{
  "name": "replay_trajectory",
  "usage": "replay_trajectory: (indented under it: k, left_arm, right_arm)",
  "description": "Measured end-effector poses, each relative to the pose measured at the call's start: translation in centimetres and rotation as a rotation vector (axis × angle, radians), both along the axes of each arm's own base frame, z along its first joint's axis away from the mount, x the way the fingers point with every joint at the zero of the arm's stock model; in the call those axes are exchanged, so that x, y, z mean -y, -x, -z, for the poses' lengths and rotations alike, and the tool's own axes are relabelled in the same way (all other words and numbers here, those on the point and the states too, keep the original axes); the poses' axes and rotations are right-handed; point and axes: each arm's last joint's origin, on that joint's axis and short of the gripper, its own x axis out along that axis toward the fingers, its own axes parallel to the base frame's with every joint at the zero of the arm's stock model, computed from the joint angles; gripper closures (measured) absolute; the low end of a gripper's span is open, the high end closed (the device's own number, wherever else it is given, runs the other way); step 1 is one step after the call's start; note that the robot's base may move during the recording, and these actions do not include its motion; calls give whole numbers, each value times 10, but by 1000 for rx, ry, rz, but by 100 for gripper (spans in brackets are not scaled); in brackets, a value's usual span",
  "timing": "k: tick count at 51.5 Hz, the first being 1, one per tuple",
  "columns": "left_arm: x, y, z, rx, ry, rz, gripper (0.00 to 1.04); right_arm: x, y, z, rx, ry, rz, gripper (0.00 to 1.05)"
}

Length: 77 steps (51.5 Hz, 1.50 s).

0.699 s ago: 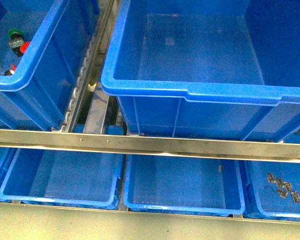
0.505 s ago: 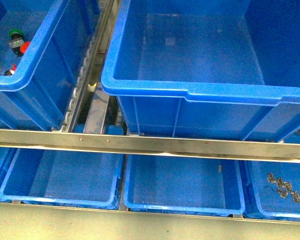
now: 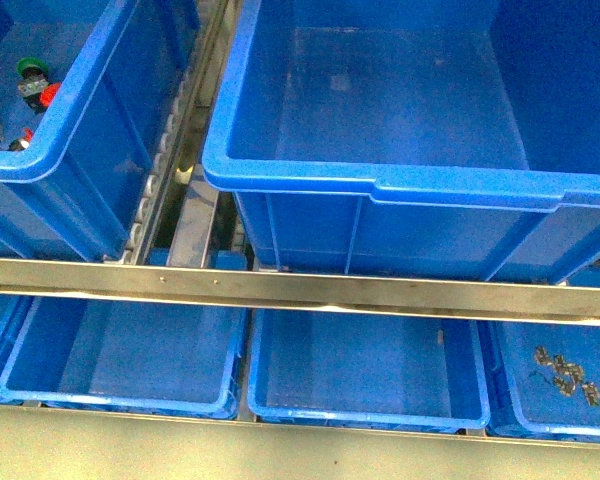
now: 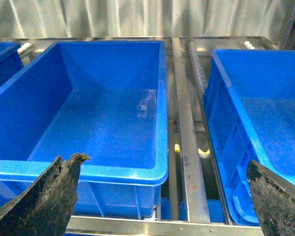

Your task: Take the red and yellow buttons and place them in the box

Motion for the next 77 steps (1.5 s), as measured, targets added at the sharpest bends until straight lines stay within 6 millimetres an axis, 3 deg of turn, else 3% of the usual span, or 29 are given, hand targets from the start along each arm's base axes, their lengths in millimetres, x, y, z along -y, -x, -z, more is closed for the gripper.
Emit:
replay_trajectory:
  k: [77]
  left_arm:
    - [0,0,0,0,0,0,8]
  right_arm:
    - [0,0,0,0,0,0,6]
